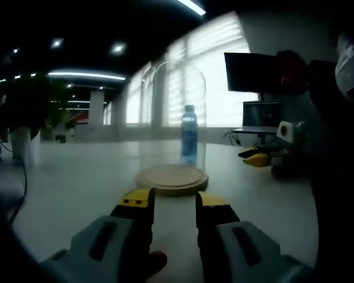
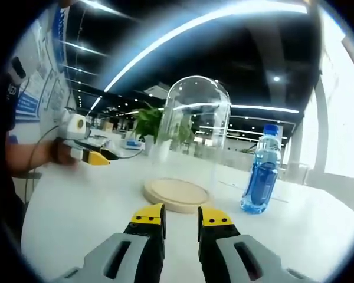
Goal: Open the cover put in the Mizone put the cover back on
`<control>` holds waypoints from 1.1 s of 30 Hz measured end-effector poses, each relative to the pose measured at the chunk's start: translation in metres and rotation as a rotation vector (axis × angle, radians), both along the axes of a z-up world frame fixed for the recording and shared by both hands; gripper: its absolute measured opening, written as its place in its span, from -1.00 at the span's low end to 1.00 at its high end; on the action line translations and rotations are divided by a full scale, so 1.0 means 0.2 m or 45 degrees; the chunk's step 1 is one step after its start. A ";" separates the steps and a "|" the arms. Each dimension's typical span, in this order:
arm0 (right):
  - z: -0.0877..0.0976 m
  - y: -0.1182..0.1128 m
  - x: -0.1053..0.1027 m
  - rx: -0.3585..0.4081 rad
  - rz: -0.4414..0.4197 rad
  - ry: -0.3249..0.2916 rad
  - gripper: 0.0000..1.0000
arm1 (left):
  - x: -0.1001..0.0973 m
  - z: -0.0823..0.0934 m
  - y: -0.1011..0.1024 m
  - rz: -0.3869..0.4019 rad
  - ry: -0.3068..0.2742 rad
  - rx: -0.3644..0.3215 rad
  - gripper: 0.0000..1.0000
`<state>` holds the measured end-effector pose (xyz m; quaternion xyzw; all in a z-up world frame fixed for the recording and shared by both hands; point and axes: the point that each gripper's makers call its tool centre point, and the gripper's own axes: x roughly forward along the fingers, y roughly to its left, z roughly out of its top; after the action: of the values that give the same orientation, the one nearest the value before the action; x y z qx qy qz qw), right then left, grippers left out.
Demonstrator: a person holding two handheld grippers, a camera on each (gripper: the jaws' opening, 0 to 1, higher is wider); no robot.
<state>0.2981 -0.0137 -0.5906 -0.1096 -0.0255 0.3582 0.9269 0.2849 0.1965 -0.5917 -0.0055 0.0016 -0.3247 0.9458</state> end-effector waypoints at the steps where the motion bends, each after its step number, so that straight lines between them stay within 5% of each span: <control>1: 0.00 0.00 0.00 -0.001 0.001 0.000 -0.69 | 0.00 0.00 0.00 0.000 0.001 0.000 -0.55; 33: 0.00 -0.01 0.01 0.040 0.002 0.019 -0.69 | 0.00 0.02 0.00 0.009 0.014 -0.030 -0.55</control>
<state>0.2996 -0.0157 -0.5903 -0.0924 -0.0243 0.3592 0.9284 0.2839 0.1962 -0.5877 -0.0184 0.0031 -0.3211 0.9468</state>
